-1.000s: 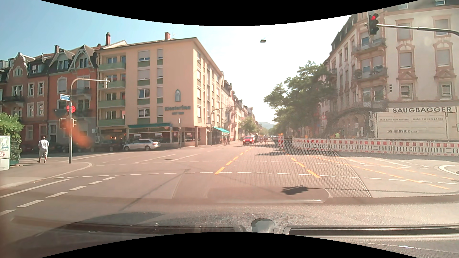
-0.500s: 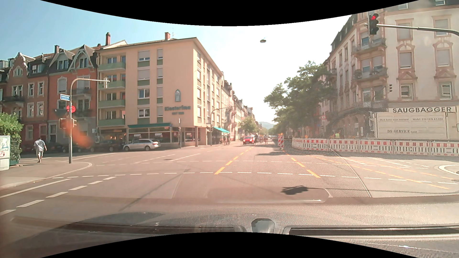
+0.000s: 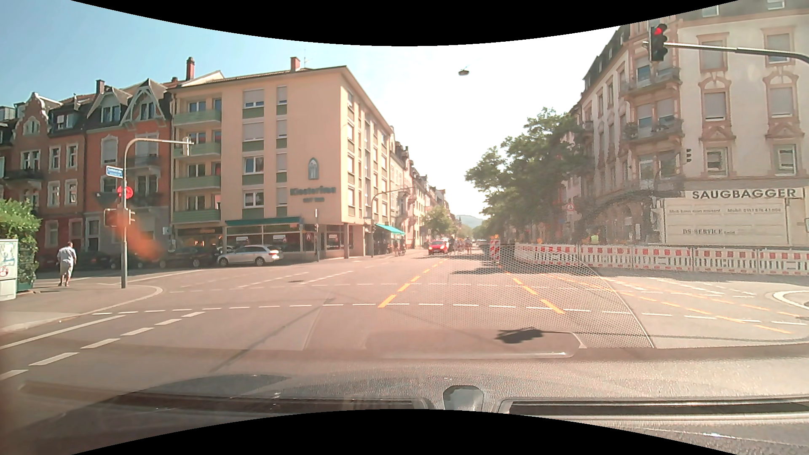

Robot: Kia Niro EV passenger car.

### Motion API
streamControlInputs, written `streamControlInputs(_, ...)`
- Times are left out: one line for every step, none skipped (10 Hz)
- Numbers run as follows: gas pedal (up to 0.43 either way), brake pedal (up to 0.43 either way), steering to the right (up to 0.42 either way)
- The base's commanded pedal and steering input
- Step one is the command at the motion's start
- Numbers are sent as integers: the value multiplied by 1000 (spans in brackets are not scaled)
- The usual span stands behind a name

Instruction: Follow the waypoints while adhering to traffic rules and regulations

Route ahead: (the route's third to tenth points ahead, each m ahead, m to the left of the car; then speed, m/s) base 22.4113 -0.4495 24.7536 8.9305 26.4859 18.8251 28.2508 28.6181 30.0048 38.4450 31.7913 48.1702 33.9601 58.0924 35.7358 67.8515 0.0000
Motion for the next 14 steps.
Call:
streamControlInputs(0, 238, 17)
streamControlInputs(0, 238, 17)
streamControlInputs(0, 238, 17)
streamControlInputs(0, 244, 17)
streamControlInputs(0, 244, 17)
streamControlInputs(0, 238, 17)
streamControlInputs(0, 244, 17)
streamControlInputs(0, 244, 17)
streamControlInputs(0, 244, 17)
streamControlInputs(0, 238, 17)
streamControlInputs(0, 238, 17)
streamControlInputs(0, 244, 17)
streamControlInputs(0, 244, 17)
streamControlInputs(0, 238, 17)
